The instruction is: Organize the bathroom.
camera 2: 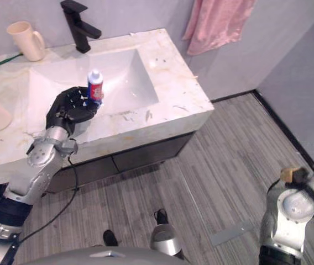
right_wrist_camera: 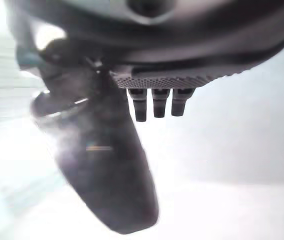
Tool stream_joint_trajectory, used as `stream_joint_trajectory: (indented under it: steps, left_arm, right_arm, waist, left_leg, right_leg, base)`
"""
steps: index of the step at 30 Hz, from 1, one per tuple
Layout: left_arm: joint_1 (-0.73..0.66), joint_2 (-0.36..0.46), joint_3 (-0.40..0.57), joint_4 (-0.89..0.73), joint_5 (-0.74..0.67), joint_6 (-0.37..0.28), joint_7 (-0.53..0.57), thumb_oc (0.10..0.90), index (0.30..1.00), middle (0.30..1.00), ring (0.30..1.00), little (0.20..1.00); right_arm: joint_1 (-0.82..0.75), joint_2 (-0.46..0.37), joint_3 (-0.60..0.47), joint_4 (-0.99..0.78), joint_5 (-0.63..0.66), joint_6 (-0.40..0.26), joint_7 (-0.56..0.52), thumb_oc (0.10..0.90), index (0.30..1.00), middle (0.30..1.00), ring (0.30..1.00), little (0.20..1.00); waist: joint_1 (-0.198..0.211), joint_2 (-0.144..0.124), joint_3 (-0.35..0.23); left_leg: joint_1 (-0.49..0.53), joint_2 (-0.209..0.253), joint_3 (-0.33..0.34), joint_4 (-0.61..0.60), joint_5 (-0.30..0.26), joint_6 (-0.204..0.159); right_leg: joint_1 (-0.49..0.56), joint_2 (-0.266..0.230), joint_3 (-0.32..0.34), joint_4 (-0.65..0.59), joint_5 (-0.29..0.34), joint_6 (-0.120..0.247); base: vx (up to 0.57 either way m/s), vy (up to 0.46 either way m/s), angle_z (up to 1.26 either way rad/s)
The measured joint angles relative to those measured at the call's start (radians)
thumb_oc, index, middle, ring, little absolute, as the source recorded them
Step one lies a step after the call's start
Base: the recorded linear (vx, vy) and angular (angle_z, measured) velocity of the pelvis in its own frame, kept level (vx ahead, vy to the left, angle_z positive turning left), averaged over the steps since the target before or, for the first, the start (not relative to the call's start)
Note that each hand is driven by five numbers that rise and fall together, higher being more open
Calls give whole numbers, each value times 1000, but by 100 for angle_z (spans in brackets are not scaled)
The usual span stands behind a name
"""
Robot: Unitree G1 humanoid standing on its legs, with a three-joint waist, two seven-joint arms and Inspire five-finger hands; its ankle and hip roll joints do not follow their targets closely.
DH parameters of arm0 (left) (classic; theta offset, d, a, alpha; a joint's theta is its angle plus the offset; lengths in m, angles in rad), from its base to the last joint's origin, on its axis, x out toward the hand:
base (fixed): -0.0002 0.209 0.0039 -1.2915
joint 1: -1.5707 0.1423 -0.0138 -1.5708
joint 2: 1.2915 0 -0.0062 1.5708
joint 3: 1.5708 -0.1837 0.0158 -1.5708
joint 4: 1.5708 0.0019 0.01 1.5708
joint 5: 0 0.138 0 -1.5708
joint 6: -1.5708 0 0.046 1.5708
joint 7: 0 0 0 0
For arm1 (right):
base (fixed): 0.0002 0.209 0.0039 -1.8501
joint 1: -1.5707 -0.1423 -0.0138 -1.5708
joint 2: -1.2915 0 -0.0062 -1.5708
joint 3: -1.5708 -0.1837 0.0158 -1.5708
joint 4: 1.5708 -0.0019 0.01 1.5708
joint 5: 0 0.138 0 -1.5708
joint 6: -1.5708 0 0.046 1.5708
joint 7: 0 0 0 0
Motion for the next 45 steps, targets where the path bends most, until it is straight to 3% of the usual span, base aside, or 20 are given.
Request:
stream_joint_trajectory:
  steps: [2, 3, 5, 8, 10, 13, 21, 33, 36, 45]
  left_arm:
    - [-7, -17, -10, 0, -9, 1, 20, 400, 300, 300, 300, 300]
    - [-9, -37, -28, -4, -13, 3, 35, 400, 300, 300, 300, 300]
    - [-10, -58, -55, -10, -18, 6, 43, 400, 300, 300, 300, 300]
    - [-11, -106, -120, -18, -18, 9, 48, 400, 300, 300, 300, 300]
    - [-7, -106, -141, -35, -17, 11, 28, 400, 300, 300, 300, 300]
    - [-5, -91, -136, -34, -5, 11, 27, 400, 300, 300, 300, 300]
    - [20, -58, -119, -34, 16, 10, -22, 400, 300, 300, 300, 300]
    - [41, -63, -122, -33, 54, 9, -69, 400, 300, 300, 300, 300]
    - [41, -63, -122, -31, 54, 9, -69, 400, 300, 300, 300, 300]
    - [42, -63, -125, -24, 55, 9, -77, 400, 300, 300, 300, 300]
  right_arm:
    - [-26, -39, 53, -56, 14, -21, 81, 800, 900, 900, 900, 900]
    - [-81, -83, 155, -82, 30, -34, 211, 800, 900, 900, 900, 900]
    - [-135, -118, 260, -90, 45, -28, 296, 800, 900, 900, 900, 900]
    - [-288, -121, 509, -92, 88, 81, 454, 800, 900, 900, 900, 900]
    - [-293, -122, 572, -88, 83, 136, 545, 800, 900, 900, 900, 900]
    - [-297, -121, 632, -41, 91, 200, 601, 800, 900, 900, 900, 900]
    - [-292, -113, 669, 34, 126, 264, 676, 800, 900, 900, 900, 900]
    - [-280, -108, 694, 72, 184, 276, 766, 800, 900, 900, 900, 900]
    - [-290, -108, 728, 72, 184, 312, 798, 800, 900, 900, 900, 900]
    - [-293, -108, 755, 72, 184, 332, 795, 800, 900, 900, 900, 900]
  waist:
    - [1, 0, -1]
    - [9, -4, -6]
    - [34, -4, -13]
    - [94, -3, -37]
    - [146, -5, -38]
    - [189, -12, -40]
    - [208, -39, -51]
    - [194, -39, -51]
    - [199, -39, -51]
    - [224, -40, -51]
  left_leg:
    - [2, -1, 6, 0, 0, 0]
    - [1, -1, 6, 0, 0, 0]
    - [-4, -2, 1, -2, 1, 1]
    - [-26, 0, -23, 1, 11, -1]
    - [-37, 2, -45, 1, 20, 3]
    - [-42, -2, -73, 2, 22, 5]
    - [-41, -15, -93, 2, 21, 9]
    - [-30, -13, -88, 2, 24, 12]
    - [-29, -13, -88, 2, 25, 13]
    - [-29, -13, -98, 2, 26, 13]
  right_leg:
    - [-1, -1, 4, 0, 2, -1]
    - [-2, -1, 5, 0, 5, -2]
    - [-4, -2, 3, 0, 5, -2]
    - [-15, -1, -17, 0, 5, -2]
    - [-14, -1, -42, 0, 9, -8]
    - [-3, -7, -71, 0, 14, -14]
    - [10, -20, -96, 0, 14, -14]
    - [18, -17, -91, -1, 14, -14]
    - [20, -18, -92, -1, 14, -14]
    - [25, -18, -103, -1, 14, -14]
  base:
    - [-4, 42, -9]
    - [0, 33, -1]
    - [-2, 8, 2]
    - [-4, 8, 18]
    - [1, 4, 34]
    - [9, -3, 28]
    - [10, -4, 11]
    - [13, -4, -1]
    - [0, 0, 0]
    - [2, 0, 2]
